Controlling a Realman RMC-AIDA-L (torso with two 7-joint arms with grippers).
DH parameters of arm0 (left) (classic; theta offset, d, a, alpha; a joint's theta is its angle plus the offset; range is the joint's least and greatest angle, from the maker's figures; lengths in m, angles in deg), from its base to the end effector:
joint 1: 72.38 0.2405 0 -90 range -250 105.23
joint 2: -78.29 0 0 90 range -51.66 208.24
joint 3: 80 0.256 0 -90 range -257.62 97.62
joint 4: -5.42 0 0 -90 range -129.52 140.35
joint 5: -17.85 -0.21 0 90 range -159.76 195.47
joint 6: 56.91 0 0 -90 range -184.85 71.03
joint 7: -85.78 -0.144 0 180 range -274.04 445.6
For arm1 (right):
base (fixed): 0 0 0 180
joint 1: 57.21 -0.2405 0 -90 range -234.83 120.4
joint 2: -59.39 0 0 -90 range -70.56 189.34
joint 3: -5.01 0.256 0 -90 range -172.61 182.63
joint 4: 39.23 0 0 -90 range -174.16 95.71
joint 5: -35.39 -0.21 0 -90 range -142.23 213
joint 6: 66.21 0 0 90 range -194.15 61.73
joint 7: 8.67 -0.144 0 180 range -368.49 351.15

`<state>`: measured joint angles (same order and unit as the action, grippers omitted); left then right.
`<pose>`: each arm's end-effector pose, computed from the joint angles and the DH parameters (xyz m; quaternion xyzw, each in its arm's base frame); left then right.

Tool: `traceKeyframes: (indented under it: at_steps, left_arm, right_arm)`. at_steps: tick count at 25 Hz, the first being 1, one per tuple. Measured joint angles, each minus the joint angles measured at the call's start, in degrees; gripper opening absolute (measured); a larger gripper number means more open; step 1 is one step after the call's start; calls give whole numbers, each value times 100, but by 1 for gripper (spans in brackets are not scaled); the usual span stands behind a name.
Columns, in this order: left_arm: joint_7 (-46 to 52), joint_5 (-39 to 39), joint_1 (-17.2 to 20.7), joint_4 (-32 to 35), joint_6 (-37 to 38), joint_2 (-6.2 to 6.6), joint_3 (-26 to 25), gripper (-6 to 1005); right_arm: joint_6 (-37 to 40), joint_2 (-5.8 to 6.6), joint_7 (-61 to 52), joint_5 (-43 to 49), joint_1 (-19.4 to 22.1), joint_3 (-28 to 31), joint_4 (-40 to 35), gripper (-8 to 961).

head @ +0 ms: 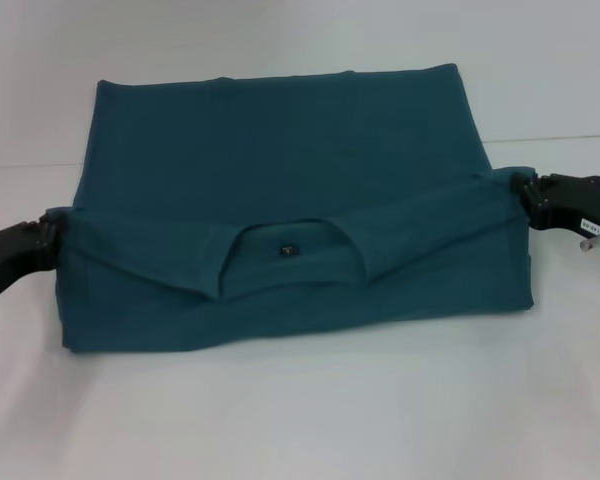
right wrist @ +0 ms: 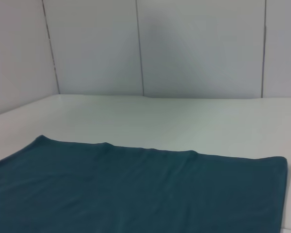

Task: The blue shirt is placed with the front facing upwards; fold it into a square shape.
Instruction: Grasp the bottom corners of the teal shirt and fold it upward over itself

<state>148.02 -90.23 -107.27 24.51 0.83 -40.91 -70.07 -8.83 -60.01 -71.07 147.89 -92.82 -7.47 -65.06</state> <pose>-0.3302 0.3815 0.0099 -0.7786 -0.3604 -0.2711 0.4364 0.3277 0.3915 0.0278 -0.8107 0.3050 0.2189 0.4492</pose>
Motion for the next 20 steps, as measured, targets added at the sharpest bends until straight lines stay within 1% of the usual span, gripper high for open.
traceKeyframes:
  at_steps: [6, 12, 20]
  left_arm:
    - [-1, 47, -145, -2, -377, -18, 0, 17]
    - [-1, 201, -226, -3, -478, -19, 1, 17]
    - [-1, 207, -396, -3, -784, -42, 37, 17]
  right_arm:
    - [-265, -1, 0, 0, -110, 0, 9, 37]
    - [-513, 11, -26, 0, -240, 0, 9, 37]
    - [-584, 3, -16, 0, -299, -8, 34, 36]
